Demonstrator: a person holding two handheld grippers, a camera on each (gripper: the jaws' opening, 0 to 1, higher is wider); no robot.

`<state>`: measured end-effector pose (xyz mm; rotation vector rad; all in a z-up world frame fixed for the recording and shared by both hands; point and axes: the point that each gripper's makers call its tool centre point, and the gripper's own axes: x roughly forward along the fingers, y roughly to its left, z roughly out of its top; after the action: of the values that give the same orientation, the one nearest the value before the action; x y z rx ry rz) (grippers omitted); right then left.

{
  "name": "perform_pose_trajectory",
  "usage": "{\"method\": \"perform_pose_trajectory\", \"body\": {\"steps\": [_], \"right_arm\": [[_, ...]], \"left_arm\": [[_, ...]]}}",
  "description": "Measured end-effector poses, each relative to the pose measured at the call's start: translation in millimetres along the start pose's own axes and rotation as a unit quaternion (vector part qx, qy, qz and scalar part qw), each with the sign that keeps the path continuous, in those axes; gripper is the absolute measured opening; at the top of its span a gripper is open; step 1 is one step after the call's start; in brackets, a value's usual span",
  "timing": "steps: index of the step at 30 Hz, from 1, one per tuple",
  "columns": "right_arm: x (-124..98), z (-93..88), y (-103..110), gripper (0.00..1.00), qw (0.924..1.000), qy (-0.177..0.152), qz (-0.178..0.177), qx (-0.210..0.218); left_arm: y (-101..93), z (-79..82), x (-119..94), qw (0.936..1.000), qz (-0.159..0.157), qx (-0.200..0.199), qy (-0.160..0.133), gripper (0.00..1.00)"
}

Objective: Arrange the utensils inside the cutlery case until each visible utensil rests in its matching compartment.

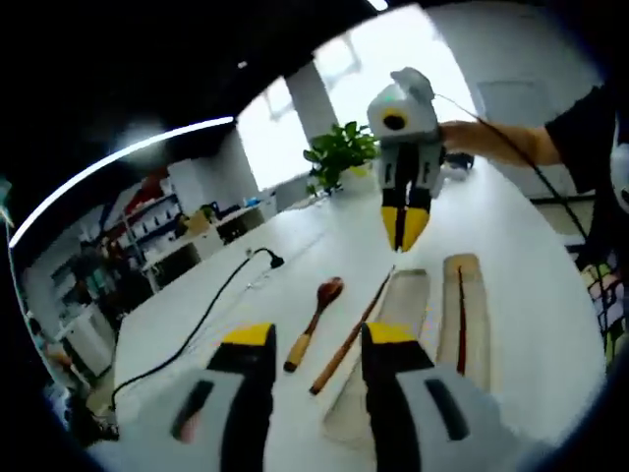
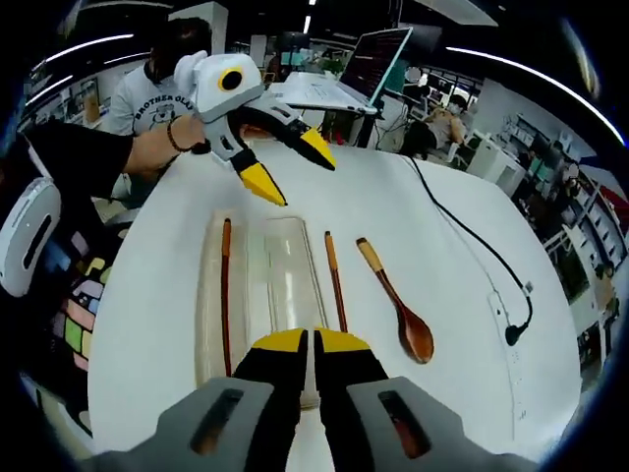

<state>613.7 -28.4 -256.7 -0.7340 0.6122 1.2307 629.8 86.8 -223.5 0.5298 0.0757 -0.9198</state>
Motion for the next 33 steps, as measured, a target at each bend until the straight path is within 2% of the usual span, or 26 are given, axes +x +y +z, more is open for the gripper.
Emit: {"method": "perform_pose_trajectory", "body": {"steps": [3,6,9,11,12,16,19,20,21,22,25,30,33], "right_arm": [[6,-4.4,-8,0.02,0.9999,0.002,-0.005,0.009],[14,-12.8,-12,0.04,0.9995,0.026,-0.004,0.015],[17,-23.1,-18,0.04,0.998,0.062,-0.009,0.004],[20,-24.4,-23,0.04,0.9978,0.065,-0.014,0.003],[21,-25.6,-24,0.04,0.9976,0.068,-0.012,0.005],[28,-30.2,-27,0.06,0.9956,0.094,-0.006,-0.002],[32,-28.2,-33,0.06,0.9947,0.103,-0.002,-0.007],[33,-28.7,-33,0.07,0.9942,0.107,0.0,-0.008],[35,-29.1,-33,0.07,0.9936,0.112,0.001,-0.01],[36,-29.6,-34,0.07,0.9931,0.117,0.002,-0.012],[44,-33.0,-30,0.11,0.9906,0.134,0.012,-0.025],[50,-32.9,-36,0.11,0.9869,0.157,0.016,-0.034],[55,-34.7,-34,0.11,0.9855,0.165,0.024,-0.034]], "left_arm": [[-13.8,-10.2,15,0.9969,-0.047,0.032,0.055,0.37],[-18.4,-16.5,28,0.991,-0.071,0.071,0.088,0.33],[-17.5,-23.1,38,0.9845,-0.088,0.097,0.117,0.34],[-16.7,-26.4,42,0.9818,-0.094,0.091,0.137,0.37],[-17.0,-26.8,44,0.9807,-0.096,0.095,0.141,0.35],[-16.2,-37.3,49,0.9676,-0.122,0.128,0.18,0.28],[-15.6,-46.6,55,0.9614,-0.147,0.115,0.203,0.29],[-14.5,-47.3,57,0.9616,-0.151,0.107,0.203,0.29],[4.1,-54.6,58,0.9619,-0.154,0.101,0.202,0.28],[6.9,-57.4,58,0.96,-0.16,0.1,0.206,0.28],[14.5,-66.8,58,0.952,-0.17,0.109,0.23,0.27],[20.5,-79.7,59,0.9432,-0.19,0.112,0.248,0.26],[30.3,-84.6,62,0.9407,-0.191,0.117,0.255,0.26]]}}
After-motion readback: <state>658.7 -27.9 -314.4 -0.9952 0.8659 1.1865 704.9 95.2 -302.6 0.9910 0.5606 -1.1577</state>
